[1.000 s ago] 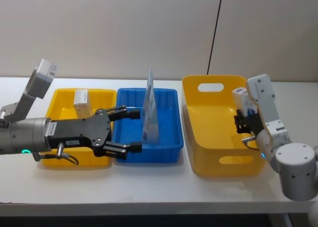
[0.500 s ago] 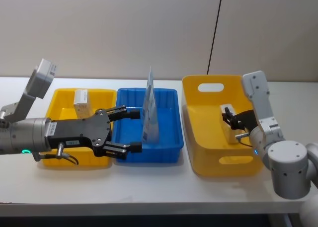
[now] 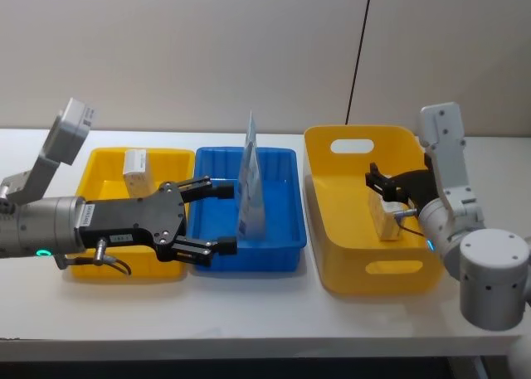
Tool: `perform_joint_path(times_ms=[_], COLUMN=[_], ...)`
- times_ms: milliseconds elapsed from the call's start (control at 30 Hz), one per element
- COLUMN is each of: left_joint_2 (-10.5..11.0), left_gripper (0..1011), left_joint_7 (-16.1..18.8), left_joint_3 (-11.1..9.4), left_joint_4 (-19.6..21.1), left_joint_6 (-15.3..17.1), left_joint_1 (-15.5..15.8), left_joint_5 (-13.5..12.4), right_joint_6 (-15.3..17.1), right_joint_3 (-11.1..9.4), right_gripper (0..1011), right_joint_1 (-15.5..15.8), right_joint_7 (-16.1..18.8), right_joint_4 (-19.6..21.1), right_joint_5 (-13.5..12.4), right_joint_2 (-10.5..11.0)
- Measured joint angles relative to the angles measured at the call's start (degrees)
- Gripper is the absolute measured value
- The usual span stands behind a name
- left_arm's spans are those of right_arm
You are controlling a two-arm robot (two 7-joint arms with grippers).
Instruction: Bimanual collaborative sorting of washing and personal care products
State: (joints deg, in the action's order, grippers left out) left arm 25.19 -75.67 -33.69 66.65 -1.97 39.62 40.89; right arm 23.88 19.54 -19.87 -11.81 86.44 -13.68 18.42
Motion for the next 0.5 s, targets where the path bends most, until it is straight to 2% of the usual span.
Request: perform_joint_path(times_ms=[300, 500], left_joint_2=[0.0, 0.0], left_gripper=[1002, 1002], left_joint_7=[0.0, 0.0], left_joint_3=[0.0, 0.0], left_joint_4=[0.0, 0.0], left_joint_6=[0.0, 0.0], left_joint_1=[0.0, 0.0], left_joint_5=[0.0, 0.0], right_joint_6=[2.1, 4.7], right_joint_3=[-2.2, -3.8], right_gripper=[1003, 1003], right_joint_1=[4.5, 8.8], right_joint_7=[1.9, 3.2], right_joint_4=[8.1, 14.4], right_joint_5=[-3.0, -5.2], right_joint_2=[0.9, 1.8])
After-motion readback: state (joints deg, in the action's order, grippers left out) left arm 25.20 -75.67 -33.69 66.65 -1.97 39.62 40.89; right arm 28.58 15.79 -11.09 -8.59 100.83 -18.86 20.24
